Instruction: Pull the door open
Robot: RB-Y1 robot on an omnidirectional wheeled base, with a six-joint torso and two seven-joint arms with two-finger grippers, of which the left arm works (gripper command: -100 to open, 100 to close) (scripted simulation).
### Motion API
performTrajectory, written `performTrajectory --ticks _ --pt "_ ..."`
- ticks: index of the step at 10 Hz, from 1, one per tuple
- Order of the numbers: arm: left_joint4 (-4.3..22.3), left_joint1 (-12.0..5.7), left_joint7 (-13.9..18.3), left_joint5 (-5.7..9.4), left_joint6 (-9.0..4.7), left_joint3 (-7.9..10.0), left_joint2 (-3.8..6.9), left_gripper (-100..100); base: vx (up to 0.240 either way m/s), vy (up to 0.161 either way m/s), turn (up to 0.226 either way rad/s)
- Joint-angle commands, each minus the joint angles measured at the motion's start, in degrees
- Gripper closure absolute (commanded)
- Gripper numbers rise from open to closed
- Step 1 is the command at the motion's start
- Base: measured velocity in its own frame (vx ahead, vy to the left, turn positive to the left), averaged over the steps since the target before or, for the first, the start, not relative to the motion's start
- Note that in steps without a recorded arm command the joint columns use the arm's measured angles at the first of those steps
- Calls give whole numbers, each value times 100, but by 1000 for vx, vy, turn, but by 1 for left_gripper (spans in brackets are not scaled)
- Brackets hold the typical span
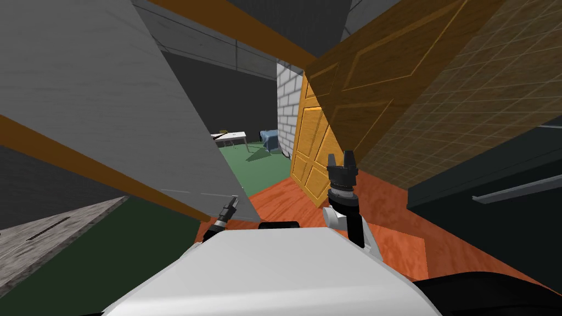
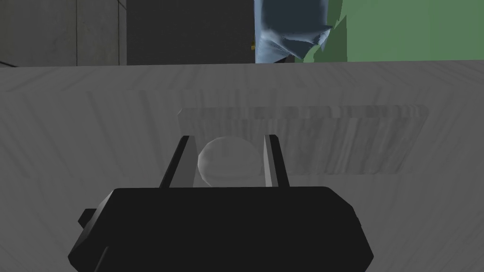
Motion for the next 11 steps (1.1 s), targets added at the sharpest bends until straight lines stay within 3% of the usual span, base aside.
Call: performTrajectory --ticks 1,3,4,5,11 --pt "131 -183 -49 -11 122 -20 -81 100 -239 78 -108" --pt "257 -439 -108 -15 262 -30 -170 100 -263 80 -122" --pt "257 -439 -108 -15 262 -30 -170 100 -192 67 -69" --pt "333 -597 -144 -17 347 -37 -225 100 -165 81 -101" --pt "603 -1162 -273 -25 648 -60 -419 100 -202 96 -108"
